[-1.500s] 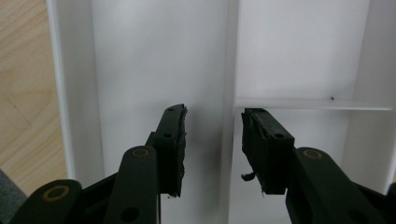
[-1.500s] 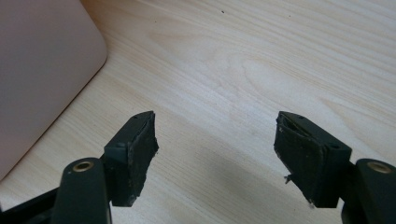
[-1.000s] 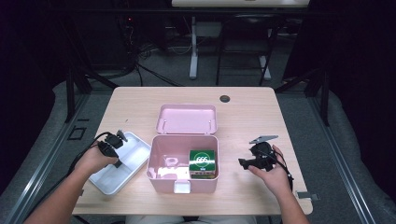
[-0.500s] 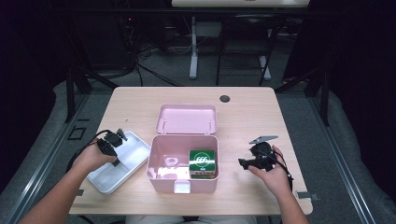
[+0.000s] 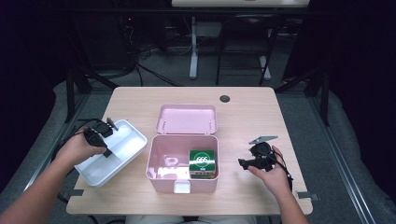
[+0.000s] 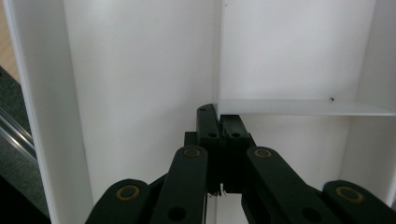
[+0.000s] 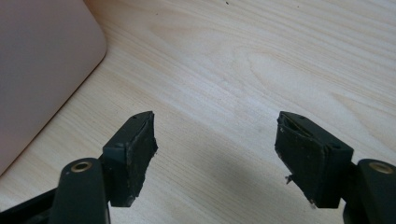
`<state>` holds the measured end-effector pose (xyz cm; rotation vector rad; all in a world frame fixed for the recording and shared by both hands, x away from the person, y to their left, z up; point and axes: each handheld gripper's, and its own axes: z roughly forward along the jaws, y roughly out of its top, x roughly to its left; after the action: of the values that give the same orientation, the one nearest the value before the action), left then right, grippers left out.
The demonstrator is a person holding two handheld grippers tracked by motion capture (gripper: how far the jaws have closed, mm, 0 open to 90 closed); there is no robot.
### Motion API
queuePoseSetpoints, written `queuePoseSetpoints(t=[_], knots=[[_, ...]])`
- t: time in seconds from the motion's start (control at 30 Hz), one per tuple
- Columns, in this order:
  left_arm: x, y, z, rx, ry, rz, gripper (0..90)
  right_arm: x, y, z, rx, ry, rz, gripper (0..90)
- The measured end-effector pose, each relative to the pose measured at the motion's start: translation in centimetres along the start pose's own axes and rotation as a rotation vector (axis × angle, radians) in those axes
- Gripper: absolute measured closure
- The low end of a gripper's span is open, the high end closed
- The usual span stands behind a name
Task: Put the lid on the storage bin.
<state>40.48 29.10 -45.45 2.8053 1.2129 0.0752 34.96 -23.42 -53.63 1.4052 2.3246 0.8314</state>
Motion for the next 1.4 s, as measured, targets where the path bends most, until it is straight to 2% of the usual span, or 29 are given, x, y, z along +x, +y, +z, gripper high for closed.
queuePoseSetpoints(t=[0.17, 0.33, 0.4, 0.47, 0.57, 0.7, 0.93, 1.07, 1.4], knots=[[-0.3, 0.0, -2.3, -0.008, 0.019, 0.040, 89.3, 0.0, 0.0, 0.1, 0.003, 0.001, -0.006, 28.3], [-1.0, 0.1, -4.4, -0.009, 0.045, 0.140, 89.3, -0.1, -0.1, 0.0, 0.000, -0.005, -0.003, 28.2], [-1.2, 0.2, -5.1, -0.013, 0.039, 0.170, 89.3, -0.1, -0.1, 0.0, 0.001, -0.006, -0.003, 28.2], [-1.7, 0.5, -5.8, -0.017, 0.075, 0.254, 89.3, -0.1, -0.1, 0.1, 0.004, -0.005, -0.001, 28.2], [-2.4, 1.1, -6.1, 0.000, 0.095, 0.285, 89.4, -0.1, -0.1, 0.2, 0.003, 0.000, 0.000, 28.2], [-3.4, 2.1, -6.3, 0.026, 0.067, 0.326, 89.4, 0.1, -0.1, 0.4, 0.007, -0.002, -0.011, 28.2], [-5.3, 4.2, -6.8, 0.048, 0.047, 0.411, 89.3, 0.0, -0.2, 0.4, 0.007, -0.005, -0.009, 28.2], [-6.0, 4.9, -6.9, 0.036, 0.036, 0.437, 89.4, -0.1, -0.3, 0.4, 0.009, -0.004, -0.010, 28.2], [-7.7, 5.8, -6.4, 0.045, 0.024, 0.502, 89.4, 0.2, -0.3, 0.6, 0.012, -0.003, -0.021, 28.2]])
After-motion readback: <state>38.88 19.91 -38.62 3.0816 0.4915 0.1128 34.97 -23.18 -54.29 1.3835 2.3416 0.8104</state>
